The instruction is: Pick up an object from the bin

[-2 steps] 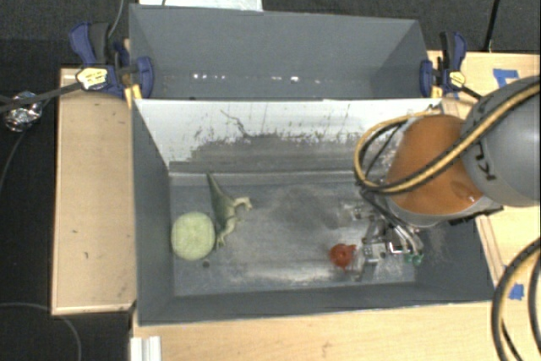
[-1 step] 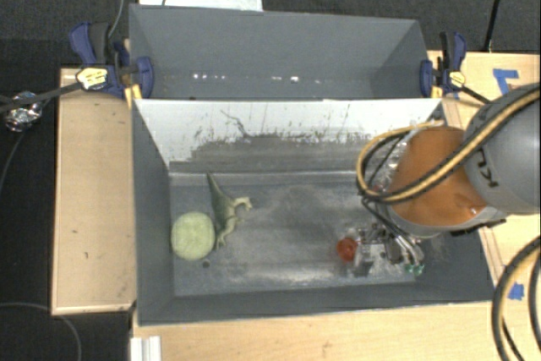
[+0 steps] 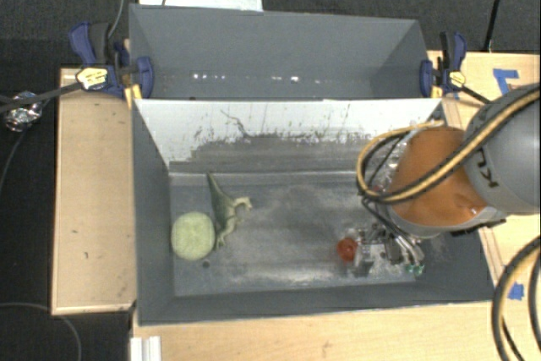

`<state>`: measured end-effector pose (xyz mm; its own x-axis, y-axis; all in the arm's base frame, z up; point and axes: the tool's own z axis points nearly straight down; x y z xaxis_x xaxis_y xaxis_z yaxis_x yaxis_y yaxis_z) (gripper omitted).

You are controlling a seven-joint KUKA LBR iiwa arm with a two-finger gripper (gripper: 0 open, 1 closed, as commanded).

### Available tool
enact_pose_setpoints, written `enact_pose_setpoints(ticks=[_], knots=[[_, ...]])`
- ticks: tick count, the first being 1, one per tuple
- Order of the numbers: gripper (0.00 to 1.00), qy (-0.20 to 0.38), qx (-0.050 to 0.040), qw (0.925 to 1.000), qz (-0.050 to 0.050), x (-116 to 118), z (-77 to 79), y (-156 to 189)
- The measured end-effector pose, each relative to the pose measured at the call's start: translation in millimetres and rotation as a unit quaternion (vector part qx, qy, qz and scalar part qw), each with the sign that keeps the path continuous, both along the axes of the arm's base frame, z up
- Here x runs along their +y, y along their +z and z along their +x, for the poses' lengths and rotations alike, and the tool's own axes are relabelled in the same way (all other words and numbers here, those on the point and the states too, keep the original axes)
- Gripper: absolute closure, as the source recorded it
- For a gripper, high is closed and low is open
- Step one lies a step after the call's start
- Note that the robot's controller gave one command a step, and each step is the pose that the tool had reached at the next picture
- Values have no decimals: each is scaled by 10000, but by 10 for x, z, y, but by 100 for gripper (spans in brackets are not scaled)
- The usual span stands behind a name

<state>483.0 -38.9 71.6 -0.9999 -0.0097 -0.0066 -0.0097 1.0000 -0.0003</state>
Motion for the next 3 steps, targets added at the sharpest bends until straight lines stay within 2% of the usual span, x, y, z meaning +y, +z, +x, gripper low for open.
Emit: enact_pose_setpoints(ticks=[1,2,3], knots=[[100,59,24,10000,3,27,-24,484],[100,433,-14,9991,-2,88,82,797],[100,437,-14,9990,-3,89,82,797]])
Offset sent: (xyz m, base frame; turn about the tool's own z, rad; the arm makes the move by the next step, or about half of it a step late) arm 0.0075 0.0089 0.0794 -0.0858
